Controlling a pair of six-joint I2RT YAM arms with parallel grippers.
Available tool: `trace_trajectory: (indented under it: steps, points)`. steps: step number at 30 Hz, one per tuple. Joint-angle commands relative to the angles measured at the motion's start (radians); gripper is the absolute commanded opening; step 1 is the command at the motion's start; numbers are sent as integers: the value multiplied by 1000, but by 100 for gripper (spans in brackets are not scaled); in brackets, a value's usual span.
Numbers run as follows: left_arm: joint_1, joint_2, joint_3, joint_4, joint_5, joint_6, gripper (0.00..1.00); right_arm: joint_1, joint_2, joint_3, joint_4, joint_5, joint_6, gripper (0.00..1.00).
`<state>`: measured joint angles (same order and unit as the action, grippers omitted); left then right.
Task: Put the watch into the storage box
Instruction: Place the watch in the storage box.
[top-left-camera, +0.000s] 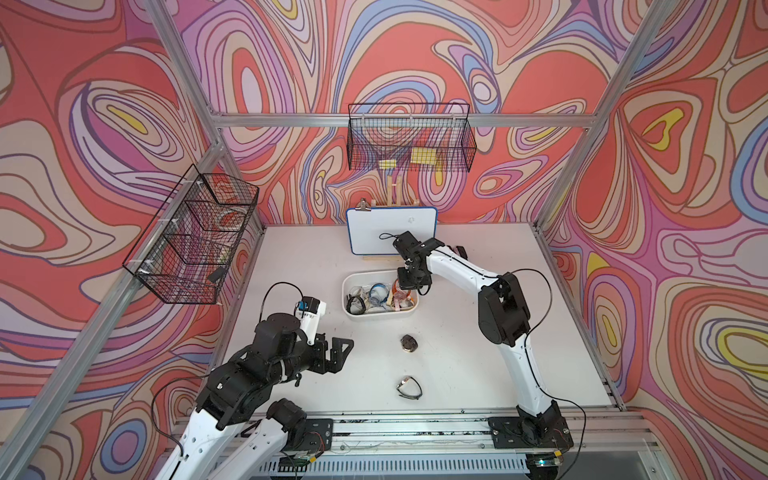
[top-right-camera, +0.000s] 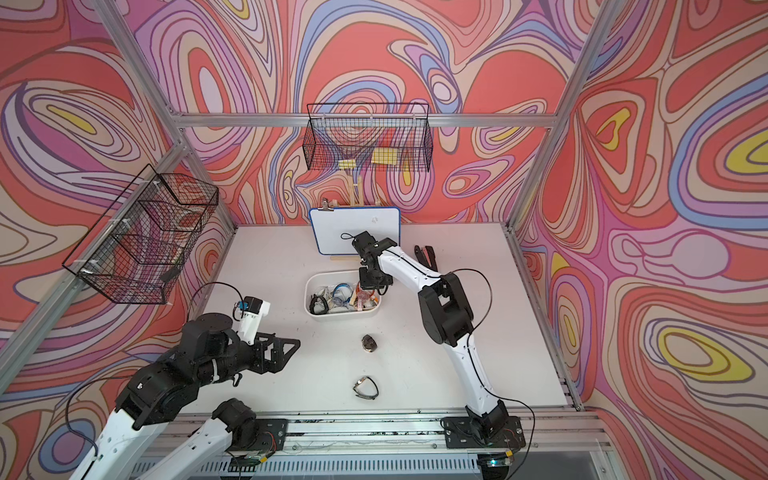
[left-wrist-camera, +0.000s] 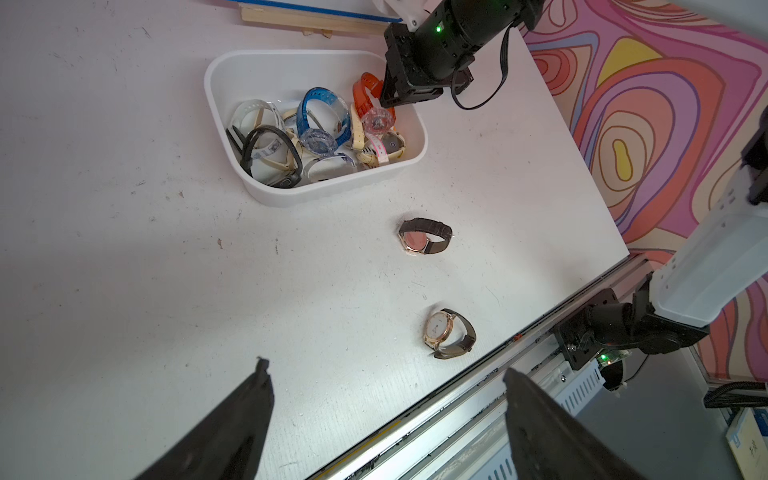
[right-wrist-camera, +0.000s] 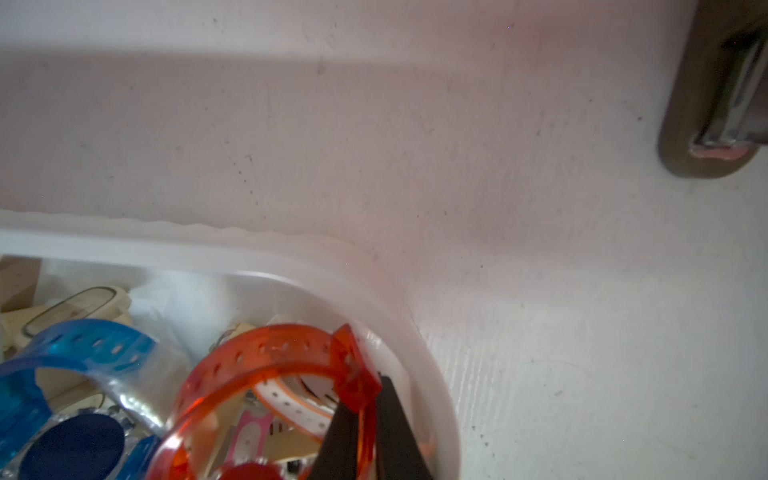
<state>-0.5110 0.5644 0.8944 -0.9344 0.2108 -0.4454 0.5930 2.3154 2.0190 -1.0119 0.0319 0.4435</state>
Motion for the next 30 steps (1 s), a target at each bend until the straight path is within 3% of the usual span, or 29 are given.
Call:
trace_trajectory:
  steps: [1, 6, 12, 15, 18, 23, 30]
  points:
    - [-3, 0, -10, 22, 3, -1, 92, -2, -22, -2, -8, 18, -3, 31]
    - [-3, 2, -10, 20, 1, -2, 92, -2, -125, -23, 36, -14, 7, 37]
    - [-3, 2, -11, 23, 0, -3, 92, -2, -215, -71, 57, -25, 15, 39]
    - [-3, 0, -13, 24, -1, -2, 91, -2, -259, -140, 145, -88, -2, 39]
    - [-3, -1, -14, 25, -1, -2, 92, -1, -232, -127, 138, -143, -52, 39]
    - [-3, -9, -17, 24, -4, -4, 91, 0, -185, -126, 145, -145, -138, 39]
    - [-3, -9, -17, 24, -7, -4, 92, 0, -135, -122, 134, -114, -160, 35]
